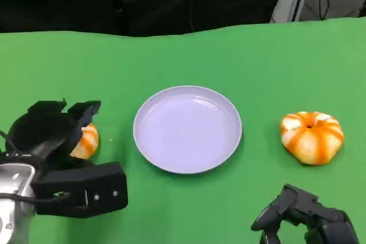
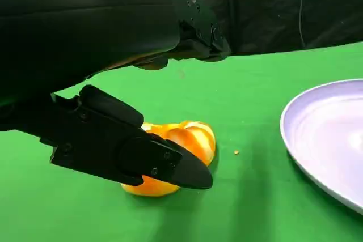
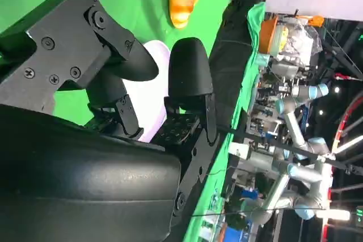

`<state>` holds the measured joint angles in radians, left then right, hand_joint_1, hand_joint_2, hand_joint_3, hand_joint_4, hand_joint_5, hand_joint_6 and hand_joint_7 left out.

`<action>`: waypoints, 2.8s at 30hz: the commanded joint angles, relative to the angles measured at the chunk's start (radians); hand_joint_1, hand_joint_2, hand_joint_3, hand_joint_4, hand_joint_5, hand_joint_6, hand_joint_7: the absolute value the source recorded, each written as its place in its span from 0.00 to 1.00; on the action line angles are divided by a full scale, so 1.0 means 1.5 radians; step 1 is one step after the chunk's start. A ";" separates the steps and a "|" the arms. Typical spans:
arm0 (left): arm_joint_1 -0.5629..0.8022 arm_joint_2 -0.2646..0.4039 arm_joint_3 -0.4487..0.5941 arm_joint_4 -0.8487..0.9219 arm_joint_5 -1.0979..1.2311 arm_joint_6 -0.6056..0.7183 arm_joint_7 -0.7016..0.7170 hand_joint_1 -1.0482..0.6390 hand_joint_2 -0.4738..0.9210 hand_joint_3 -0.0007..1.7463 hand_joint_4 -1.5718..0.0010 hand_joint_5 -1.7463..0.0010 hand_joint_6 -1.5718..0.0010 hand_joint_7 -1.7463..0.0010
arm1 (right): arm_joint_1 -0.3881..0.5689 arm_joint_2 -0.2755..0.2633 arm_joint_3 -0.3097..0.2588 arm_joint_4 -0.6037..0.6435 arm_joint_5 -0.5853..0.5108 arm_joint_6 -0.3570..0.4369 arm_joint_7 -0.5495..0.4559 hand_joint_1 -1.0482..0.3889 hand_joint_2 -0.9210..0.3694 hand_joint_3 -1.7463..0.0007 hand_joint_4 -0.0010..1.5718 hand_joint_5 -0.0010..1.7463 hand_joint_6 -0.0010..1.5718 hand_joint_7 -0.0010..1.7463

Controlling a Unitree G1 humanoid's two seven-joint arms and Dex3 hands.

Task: Grasp the bread from the table and place it into the plate.

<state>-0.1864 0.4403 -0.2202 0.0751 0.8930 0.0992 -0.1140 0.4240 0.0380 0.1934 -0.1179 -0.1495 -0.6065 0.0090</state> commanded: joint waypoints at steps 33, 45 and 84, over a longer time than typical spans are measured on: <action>-0.128 -0.024 -0.096 0.240 -0.002 0.084 0.039 0.23 1.00 0.04 0.93 0.87 0.87 1.00 | 0.004 -0.005 0.004 -0.012 0.006 0.007 -0.007 0.72 0.43 0.21 0.50 0.94 0.52 0.77; -0.171 -0.036 -0.126 0.323 -0.019 0.076 0.067 0.24 1.00 0.03 0.91 0.88 0.86 1.00 | 0.006 -0.006 0.006 -0.014 0.014 0.009 -0.004 0.72 0.43 0.21 0.50 0.95 0.52 0.78; -0.284 -0.043 -0.167 0.671 -0.108 -0.251 0.475 0.54 0.93 0.07 0.48 0.00 0.62 0.00 | 0.014 -0.009 0.010 -0.020 0.007 0.007 -0.009 0.70 0.42 0.23 0.50 0.94 0.53 0.77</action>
<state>-0.6343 0.3362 -0.4659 1.1081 0.7161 -0.2489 0.5399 0.4427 0.0359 0.2149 -0.1403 -0.1460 -0.5919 -0.0011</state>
